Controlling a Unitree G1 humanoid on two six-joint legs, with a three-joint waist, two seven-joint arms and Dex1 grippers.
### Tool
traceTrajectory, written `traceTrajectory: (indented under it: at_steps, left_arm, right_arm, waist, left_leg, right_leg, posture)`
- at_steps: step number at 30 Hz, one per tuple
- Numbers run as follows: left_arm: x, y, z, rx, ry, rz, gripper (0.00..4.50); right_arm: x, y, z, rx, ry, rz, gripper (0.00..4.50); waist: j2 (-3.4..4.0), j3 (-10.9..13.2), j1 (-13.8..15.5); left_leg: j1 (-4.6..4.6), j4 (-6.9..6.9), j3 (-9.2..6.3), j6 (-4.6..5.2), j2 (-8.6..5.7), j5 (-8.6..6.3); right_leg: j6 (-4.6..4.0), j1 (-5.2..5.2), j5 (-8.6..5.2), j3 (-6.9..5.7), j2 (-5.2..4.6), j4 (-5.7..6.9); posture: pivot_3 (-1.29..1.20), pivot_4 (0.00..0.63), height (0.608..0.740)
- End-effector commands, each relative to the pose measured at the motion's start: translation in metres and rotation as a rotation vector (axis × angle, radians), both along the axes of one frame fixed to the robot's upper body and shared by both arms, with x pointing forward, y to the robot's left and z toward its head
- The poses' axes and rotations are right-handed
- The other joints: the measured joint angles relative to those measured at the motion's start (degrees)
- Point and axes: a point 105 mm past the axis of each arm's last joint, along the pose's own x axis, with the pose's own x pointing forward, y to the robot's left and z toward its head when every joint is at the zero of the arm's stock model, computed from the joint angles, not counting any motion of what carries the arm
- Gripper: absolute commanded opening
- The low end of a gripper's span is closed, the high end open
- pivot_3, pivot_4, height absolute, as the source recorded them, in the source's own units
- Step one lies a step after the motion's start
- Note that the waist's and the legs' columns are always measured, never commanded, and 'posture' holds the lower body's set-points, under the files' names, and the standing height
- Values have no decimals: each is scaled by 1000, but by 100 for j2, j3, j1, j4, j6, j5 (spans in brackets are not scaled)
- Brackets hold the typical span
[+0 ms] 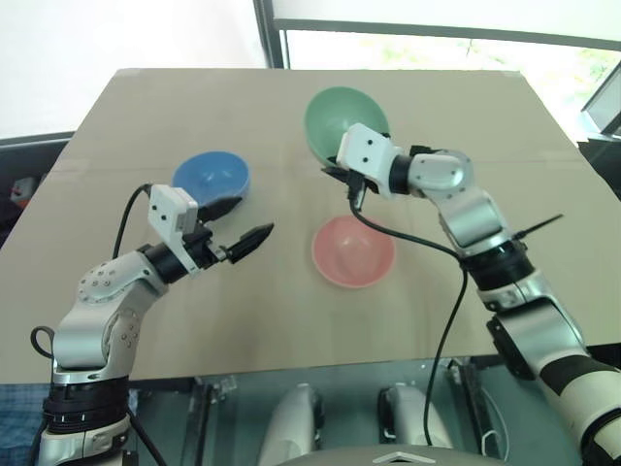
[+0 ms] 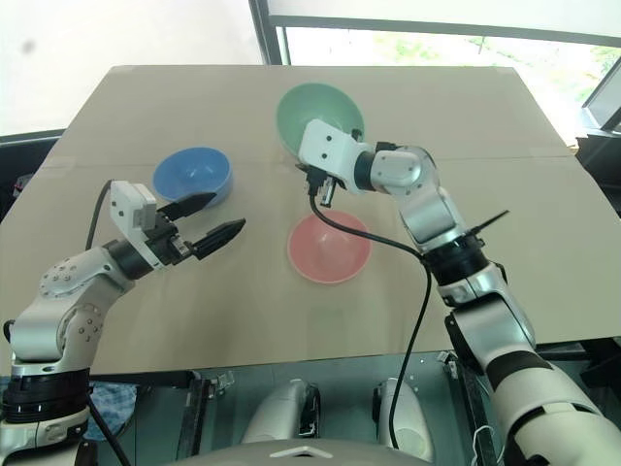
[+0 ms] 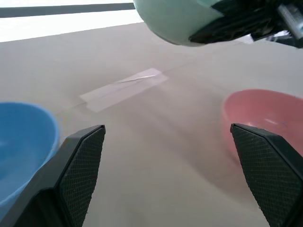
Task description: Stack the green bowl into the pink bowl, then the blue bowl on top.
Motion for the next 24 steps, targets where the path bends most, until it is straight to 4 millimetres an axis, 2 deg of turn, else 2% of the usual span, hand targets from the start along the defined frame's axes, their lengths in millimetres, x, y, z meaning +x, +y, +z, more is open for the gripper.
traceTrajectory:
  at_steps: [1, 4, 8, 15, 24]
  left_arm:
    - [0, -13, 4, 39, -11, -107, 4500]
    - [3, -18, 1, 64, 1, -161, 4500]
    - [13, -26, 5, 92, -4, -242, 4500]
    - [25, -28, 10, 137, -11, -300, 4500]
    - [29, -27, 12, 161, 0, -338, 4500]
  right_arm:
    - [-36, -12, 22, 0, 1, 49, 27]
    - [-55, -20, 13, -49, 82, 66, 27]
    - [-75, -18, -5, -23, 227, 51, 27]
    - [-82, -13, -18, 71, 400, -9, 27]
    - [-92, -22, -28, 55, 461, -46, 27]
  waist:
    - [-1, -1, 29]
    - [-2, -1, 56]
    - [-5, -3, 117]
    - [-6, -3, 131]
    - [-6, -3, 141]
  left_leg:
    - [0, 4, -2, 1, 0, 0]
    - [2, 8, 0, 3, -1, -1]
    - [8, 9, 4, 3, -2, -1]
    - [3, 12, 5, 10, -13, -4]
    - [-3, 11, 0, 11, -18, -4]
  right_leg:
    - [0, 1, 0, -1, 1, 1]
    - [0, 4, 0, 0, 0, 0]
    - [-1, 3, 0, 5, 7, -1]
    - [0, 3, 0, 6, 6, 3]
    - [1, 2, 0, 0, 6, 0]
  posture:
    - [0, 150, 740]
    - [0, 150, 740]
    - [0, 150, 740]
    - [0, 150, 740]
    - [0, 150, 740]
